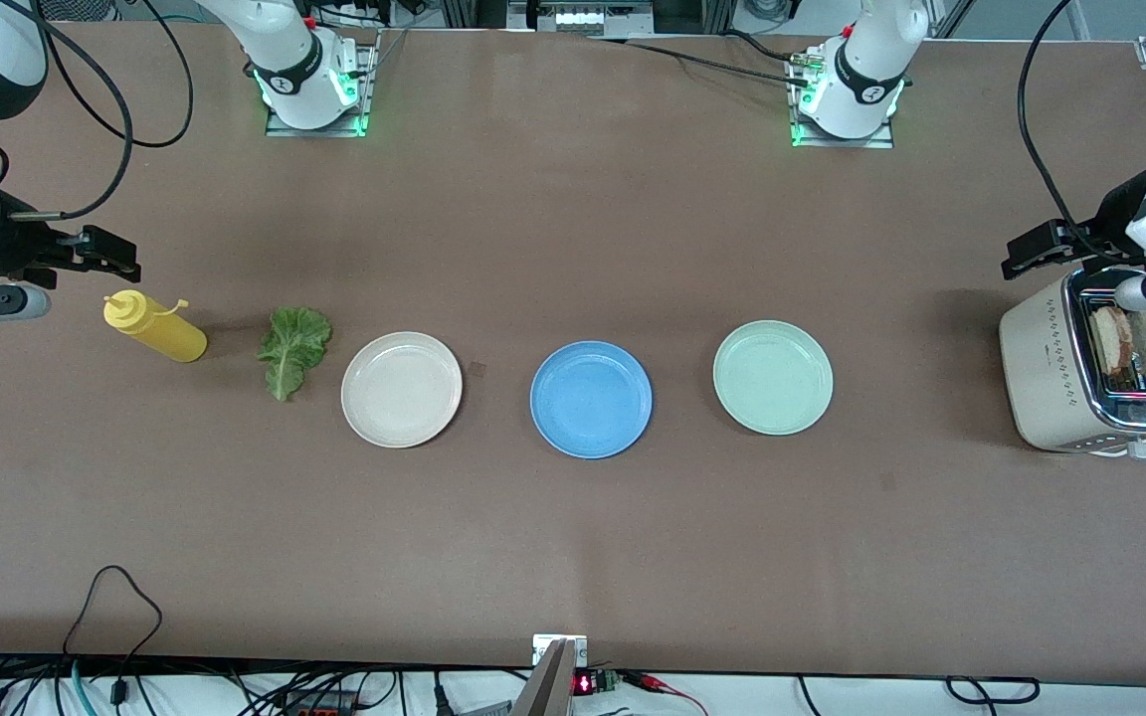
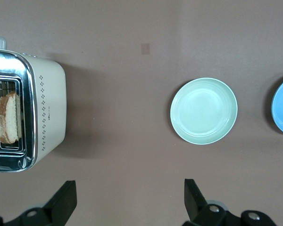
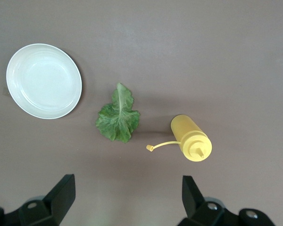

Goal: Make sandwich in blue plate with both arms
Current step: 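Reach the left gripper down into the toaster slot over a bread slice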

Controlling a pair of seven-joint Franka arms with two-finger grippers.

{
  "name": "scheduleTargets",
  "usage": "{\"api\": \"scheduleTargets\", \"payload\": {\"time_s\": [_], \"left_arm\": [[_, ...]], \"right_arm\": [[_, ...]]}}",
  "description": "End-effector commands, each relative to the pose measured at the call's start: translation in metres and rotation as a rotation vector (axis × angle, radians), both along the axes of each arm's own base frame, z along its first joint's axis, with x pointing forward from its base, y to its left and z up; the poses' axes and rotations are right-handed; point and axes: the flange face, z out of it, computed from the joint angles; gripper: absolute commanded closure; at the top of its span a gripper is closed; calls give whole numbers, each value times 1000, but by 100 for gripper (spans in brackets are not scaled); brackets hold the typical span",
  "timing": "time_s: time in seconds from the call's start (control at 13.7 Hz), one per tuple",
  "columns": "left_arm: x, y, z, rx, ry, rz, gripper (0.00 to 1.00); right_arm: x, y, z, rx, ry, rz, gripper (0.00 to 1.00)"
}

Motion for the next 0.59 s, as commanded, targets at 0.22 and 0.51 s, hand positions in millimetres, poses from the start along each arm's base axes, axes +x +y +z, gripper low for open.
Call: {"api": "scheduleTargets", "payload": {"time_s": [0.22,0.51], "left_arm": [[-6,3,3,21,-17,-19,0],[-4,5,-2,19,-5,-32,0]], "right_arm": [[-3,-2,1,1,0,8,0],[-2,-1,1,1,-2,8,0]]}}
